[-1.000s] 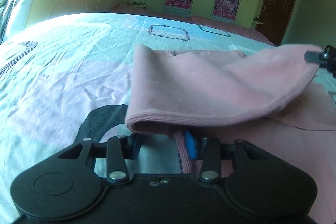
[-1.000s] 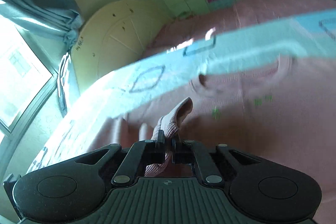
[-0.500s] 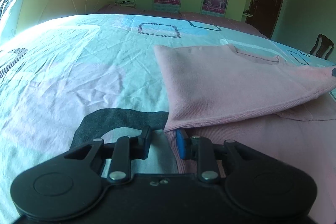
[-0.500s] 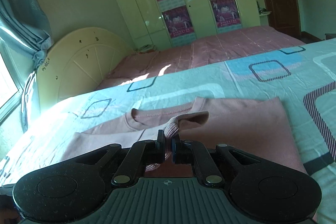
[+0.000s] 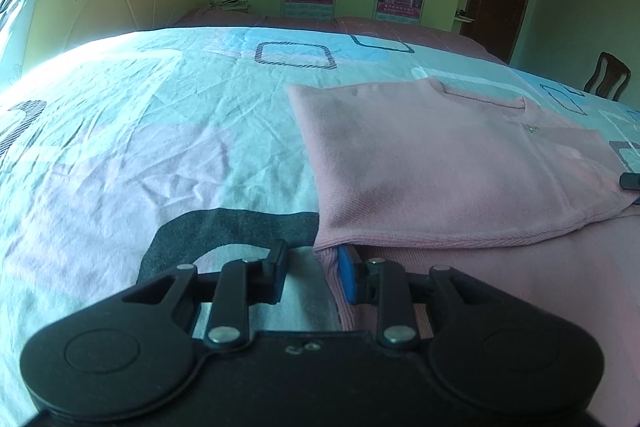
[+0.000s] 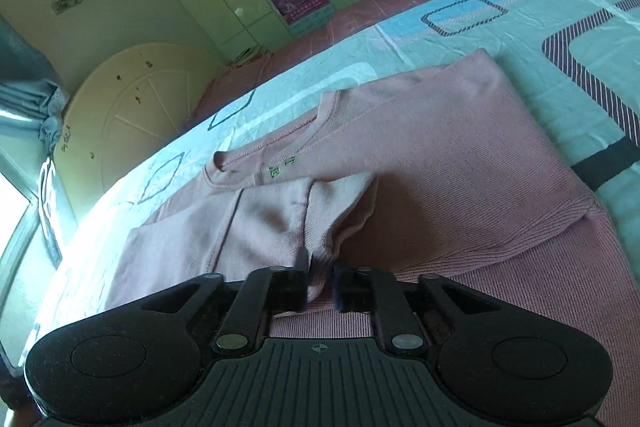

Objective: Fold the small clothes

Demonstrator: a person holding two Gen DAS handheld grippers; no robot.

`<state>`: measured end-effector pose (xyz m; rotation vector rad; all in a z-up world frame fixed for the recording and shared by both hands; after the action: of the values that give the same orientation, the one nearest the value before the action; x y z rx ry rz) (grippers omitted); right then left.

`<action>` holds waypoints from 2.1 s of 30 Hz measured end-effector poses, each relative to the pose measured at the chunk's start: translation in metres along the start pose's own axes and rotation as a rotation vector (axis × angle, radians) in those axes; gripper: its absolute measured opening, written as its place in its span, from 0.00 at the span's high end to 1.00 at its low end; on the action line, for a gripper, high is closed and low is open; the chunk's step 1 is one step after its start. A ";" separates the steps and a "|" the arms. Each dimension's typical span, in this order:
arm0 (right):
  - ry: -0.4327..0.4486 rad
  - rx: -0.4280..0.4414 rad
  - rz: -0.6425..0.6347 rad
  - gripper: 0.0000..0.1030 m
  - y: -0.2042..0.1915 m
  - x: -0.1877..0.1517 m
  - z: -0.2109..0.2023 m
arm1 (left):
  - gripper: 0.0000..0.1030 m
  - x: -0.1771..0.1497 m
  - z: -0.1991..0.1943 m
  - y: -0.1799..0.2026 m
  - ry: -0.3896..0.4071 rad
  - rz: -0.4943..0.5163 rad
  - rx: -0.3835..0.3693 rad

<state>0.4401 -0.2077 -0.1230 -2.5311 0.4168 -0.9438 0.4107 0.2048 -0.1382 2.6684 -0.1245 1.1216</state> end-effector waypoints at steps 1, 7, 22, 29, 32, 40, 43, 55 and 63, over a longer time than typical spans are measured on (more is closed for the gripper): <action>0.000 -0.008 0.000 0.54 0.000 0.006 0.004 | 0.73 0.000 0.001 0.000 0.001 0.002 -0.003; -0.052 -0.006 0.020 0.54 0.003 0.029 0.047 | 0.73 0.001 0.003 -0.002 0.004 -0.004 -0.008; 0.169 -0.162 -0.309 0.96 -0.013 0.014 0.036 | 0.72 -0.005 0.003 0.004 0.021 0.022 0.015; 0.159 -0.223 -0.256 0.95 -0.002 0.014 0.024 | 0.56 -0.001 -0.016 0.003 0.001 0.024 0.002; 0.190 -0.155 -0.255 0.95 -0.009 0.011 -0.005 | 0.47 0.001 -0.048 0.004 0.106 -0.001 -0.015; 0.028 -0.150 -0.349 0.95 -0.034 -0.019 0.021 | 0.46 0.009 0.013 0.035 -0.028 0.043 -0.127; 0.087 -0.155 -0.308 0.95 -0.030 -0.003 0.011 | 0.46 0.026 0.018 0.029 0.012 0.055 -0.132; 0.030 -0.081 0.079 0.94 0.019 0.046 0.048 | 0.66 0.109 0.110 -0.082 0.010 -0.202 -0.240; 0.106 -0.103 0.060 0.37 0.014 0.042 0.037 | 0.72 0.109 0.117 -0.094 0.020 -0.210 -0.316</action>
<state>0.4938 -0.2271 -0.1314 -2.5513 0.5840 -1.0622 0.5838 0.2677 -0.1577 2.3297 -0.0144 0.9721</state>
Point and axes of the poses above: each gripper's, at about its wrist camera, not at the fingertips, and z roughly the way its jaws point, y to its right, x to its top, the point moved 1 cm from there along z, roughly the way its jaws point, and after that the axes turned 11 degrees about -x, right-handed, at the moved point
